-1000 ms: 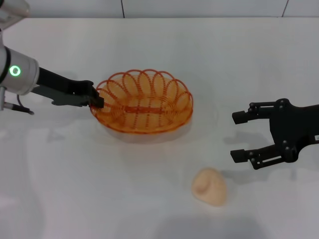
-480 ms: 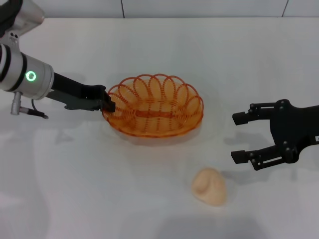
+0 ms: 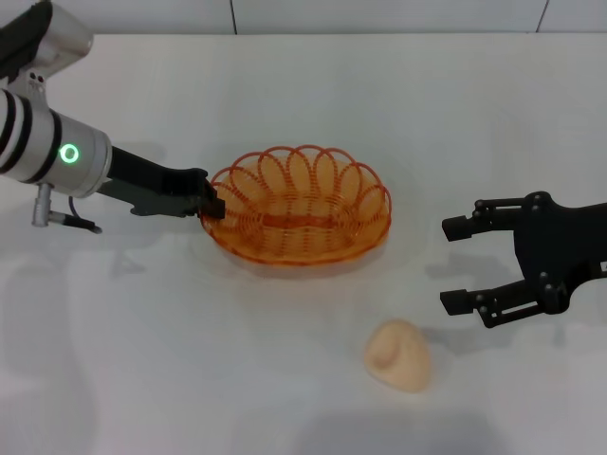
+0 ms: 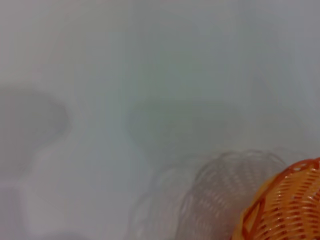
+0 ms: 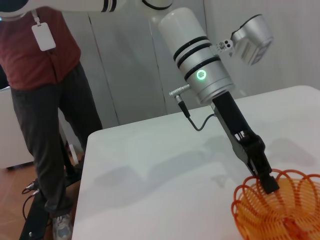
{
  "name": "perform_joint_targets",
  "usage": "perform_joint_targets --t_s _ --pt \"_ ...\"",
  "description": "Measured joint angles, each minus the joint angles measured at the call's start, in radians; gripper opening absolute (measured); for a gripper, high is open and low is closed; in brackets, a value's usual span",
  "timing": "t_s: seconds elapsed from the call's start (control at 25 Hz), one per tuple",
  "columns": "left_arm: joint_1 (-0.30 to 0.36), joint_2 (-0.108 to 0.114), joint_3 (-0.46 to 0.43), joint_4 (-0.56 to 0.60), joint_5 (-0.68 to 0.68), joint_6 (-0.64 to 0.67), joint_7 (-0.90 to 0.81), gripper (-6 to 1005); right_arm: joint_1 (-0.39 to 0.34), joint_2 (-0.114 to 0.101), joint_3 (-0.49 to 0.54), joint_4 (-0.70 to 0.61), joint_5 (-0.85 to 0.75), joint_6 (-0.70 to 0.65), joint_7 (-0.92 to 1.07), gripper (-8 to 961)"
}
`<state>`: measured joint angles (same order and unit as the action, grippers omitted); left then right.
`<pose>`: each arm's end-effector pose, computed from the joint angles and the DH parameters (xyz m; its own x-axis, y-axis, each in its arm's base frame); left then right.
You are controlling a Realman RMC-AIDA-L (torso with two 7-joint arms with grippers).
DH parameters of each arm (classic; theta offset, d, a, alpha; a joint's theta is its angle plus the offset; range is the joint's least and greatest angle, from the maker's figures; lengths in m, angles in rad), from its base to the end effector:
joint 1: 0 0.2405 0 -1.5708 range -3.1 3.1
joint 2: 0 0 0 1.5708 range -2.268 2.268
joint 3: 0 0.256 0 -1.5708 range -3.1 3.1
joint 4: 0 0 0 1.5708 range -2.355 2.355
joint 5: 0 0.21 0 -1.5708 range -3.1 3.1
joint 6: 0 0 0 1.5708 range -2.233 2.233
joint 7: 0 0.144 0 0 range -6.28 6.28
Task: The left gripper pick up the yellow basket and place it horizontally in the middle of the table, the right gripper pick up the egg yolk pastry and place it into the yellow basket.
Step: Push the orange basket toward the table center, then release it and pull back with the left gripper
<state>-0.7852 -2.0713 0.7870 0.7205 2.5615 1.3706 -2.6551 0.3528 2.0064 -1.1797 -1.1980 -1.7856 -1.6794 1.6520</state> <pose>-0.2433 0.3892 -0.0113 0.2074 0.9627 0.1739 0.9655 -0.1728 -0.1950 0.2040 0.2993 0.0321 0.9274 -0.1710 -0.3326 -0.1949 -0.9800 -0.0396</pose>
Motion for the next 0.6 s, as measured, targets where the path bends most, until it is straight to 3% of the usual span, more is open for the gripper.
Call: perform_joint_targets --t_s 0.6 --pt "0.000 0.008 -0.002 -0.010 0.010 0.002 -0.023 88 0.000 0.000 0.000 0.000 0.002 -0.002 0.000 858"
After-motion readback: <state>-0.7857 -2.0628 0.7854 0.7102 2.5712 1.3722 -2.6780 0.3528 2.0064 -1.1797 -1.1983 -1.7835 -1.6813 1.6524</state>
